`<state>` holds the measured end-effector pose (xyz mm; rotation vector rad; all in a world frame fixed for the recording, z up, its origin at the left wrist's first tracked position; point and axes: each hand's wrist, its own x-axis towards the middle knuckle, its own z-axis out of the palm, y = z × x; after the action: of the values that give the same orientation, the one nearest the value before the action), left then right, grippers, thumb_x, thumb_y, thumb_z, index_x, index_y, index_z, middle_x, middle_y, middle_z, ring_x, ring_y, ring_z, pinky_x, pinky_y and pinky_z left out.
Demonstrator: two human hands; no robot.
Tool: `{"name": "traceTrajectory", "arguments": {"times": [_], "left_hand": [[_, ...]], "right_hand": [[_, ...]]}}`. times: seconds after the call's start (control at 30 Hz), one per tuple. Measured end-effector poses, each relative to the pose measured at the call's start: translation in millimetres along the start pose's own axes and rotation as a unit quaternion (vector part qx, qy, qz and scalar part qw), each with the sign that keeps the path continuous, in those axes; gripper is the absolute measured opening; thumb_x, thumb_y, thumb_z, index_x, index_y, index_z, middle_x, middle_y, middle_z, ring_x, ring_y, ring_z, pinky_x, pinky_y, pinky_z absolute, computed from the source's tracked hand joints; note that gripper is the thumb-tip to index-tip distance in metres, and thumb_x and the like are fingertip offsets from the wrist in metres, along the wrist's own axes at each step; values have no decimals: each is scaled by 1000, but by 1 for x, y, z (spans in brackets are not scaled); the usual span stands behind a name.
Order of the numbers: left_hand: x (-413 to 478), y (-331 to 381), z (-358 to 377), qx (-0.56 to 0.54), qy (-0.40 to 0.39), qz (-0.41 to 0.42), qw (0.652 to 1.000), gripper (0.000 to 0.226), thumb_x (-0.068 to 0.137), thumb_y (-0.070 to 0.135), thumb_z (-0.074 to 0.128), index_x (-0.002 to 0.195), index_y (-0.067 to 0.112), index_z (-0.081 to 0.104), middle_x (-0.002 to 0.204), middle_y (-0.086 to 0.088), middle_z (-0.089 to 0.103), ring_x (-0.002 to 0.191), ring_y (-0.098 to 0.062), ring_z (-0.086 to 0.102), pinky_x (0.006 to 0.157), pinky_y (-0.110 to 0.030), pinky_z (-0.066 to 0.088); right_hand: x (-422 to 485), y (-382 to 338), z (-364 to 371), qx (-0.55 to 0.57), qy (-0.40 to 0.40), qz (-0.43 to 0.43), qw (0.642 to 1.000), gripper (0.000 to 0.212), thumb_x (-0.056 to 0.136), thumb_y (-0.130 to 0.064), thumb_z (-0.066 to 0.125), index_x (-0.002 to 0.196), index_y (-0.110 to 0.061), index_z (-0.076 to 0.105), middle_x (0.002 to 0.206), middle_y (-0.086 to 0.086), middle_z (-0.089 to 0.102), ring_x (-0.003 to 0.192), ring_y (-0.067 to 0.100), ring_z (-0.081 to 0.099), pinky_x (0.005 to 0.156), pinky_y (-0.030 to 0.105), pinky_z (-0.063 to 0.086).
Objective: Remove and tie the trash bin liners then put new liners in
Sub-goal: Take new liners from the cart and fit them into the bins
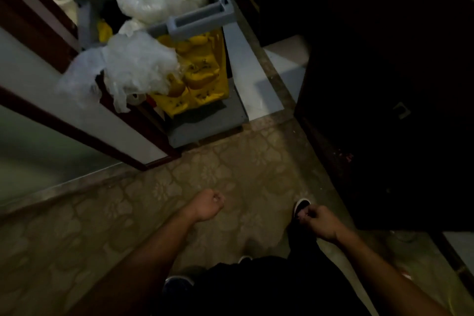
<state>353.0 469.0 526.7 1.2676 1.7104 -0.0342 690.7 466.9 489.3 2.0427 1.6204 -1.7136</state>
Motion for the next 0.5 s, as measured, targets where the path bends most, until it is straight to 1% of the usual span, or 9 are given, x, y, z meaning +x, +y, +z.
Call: {"name": "traceTrajectory", "arguments": {"times": [0.03,0.07,0.13,0.2,0.23,0.3,0.37,0.43,0.5], "left_hand": [[5,12,-1,5,6,-4,1000,18,99,10,51,100,7,69,74,9,58,62,0,50,54,-8,39],[7,21,-2,3,15,-18,1000,18,99,11,52,95,10,69,73,11,58,62,1,50,58,-11,42],[8,38,-2,-10,35,-46,998,21,98,16,55,79,17,64,69,12,57,62,0,51,67,-22,46],[6,50,-2,-3,51,-67,996,24,96,22,54,74,16,61,70,5,60,63,-6,54,72,-30,48],[4,54,-2,-3,58,-76,995,25,97,24,53,75,19,61,74,4,62,66,-7,56,72,-28,49],[-2,59,-2,-15,74,-103,992,20,98,28,56,79,34,58,81,10,63,69,-2,57,66,-17,47],[-8,61,-3,-36,93,-122,987,20,98,29,57,83,41,53,84,11,62,70,-3,59,61,-13,44],[-15,71,-10,-57,116,-134,983,22,101,27,55,85,41,50,83,15,55,67,5,58,62,-8,40],[-19,82,-19,-80,146,-141,976,17,102,22,54,89,32,57,88,20,53,69,18,55,64,-5,38]], "right_hand": [[15,-4,-14,-12,-8,-6,1000,24,99,-14,61,75,-13,64,63,-4,59,54,4,52,52,15,39],[30,-9,-28,-23,-23,-11,999,28,99,-13,60,72,-14,61,62,-4,59,53,4,52,51,15,39],[58,-23,-51,-45,-48,-17,998,29,100,-15,60,71,-13,61,64,1,62,56,11,56,52,20,43],[80,-49,-68,-54,-67,-31,996,28,100,-15,59,73,-10,61,68,6,64,58,16,57,54,26,48],[90,-64,-74,-58,-81,-44,994,28,101,-14,59,73,-9,61,70,8,64,58,17,57,55,28,49],[105,-99,-85,-78,-112,-81,987,29,101,-13,56,73,-11,61,74,11,64,59,16,55,55,24,46],[117,-136,-91,-100,-142,-128,976,28,101,-12,56,75,-10,64,79,17,67,63,17,58,58,23,46],[128,-178,-93,-103,-163,-173,966,23,102,-12,56,86,-1,68,89,24,71,73,21,63,69,28,52],[138,-222,-91,-101,-175,-221,954,24,102,-14,57,99,7,69,98,26,72,81,25,65,79,37,55]]}}
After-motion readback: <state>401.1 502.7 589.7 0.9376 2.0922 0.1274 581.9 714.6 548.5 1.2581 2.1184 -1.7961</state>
